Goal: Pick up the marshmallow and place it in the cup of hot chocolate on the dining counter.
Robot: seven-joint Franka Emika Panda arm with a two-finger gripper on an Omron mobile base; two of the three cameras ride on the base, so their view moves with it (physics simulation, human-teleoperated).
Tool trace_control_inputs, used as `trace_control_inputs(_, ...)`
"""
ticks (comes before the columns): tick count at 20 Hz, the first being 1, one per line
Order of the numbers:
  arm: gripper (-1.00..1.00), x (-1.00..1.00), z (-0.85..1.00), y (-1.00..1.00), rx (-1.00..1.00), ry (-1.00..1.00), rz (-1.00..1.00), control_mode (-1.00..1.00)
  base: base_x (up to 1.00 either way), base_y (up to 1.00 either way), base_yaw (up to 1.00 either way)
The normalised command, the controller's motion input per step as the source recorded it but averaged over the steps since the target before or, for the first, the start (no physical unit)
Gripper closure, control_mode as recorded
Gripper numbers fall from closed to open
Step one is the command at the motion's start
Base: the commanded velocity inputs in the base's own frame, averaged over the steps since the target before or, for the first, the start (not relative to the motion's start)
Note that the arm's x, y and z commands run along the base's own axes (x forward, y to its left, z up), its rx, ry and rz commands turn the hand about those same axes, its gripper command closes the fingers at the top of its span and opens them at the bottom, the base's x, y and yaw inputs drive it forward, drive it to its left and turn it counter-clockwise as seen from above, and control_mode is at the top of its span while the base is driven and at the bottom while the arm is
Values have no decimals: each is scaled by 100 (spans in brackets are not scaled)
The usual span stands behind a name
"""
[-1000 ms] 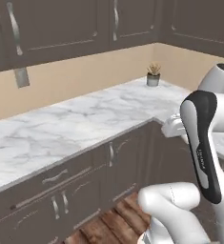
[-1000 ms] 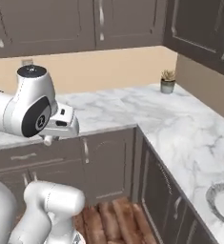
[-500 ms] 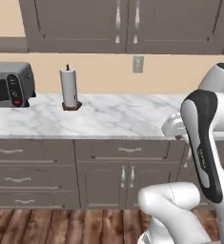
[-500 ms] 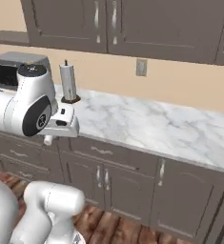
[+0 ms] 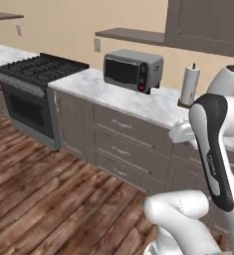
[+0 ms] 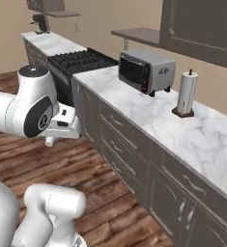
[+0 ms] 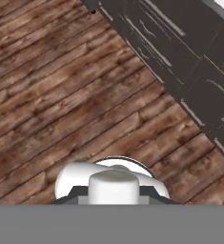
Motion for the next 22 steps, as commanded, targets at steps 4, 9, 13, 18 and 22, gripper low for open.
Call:
trace_control_inputs(4, 100, 0, 0, 0, 0, 0, 0, 100, -7, 51, 94)
trace_control_inputs(9, 100, 0, 0, 0, 0, 0, 0, 100, 39, 61, 68)
trace_control_inputs(13, 100, 0, 0, 0, 0, 0, 0, 100, 74, 50, 50)
trace_control_inputs(18, 100, 0, 0, 0, 0, 0, 0, 100, 60, 32, 43)
trace_control_inputs(22, 100, 0, 0, 0, 0, 0, 0, 100, 47, 35, 45)
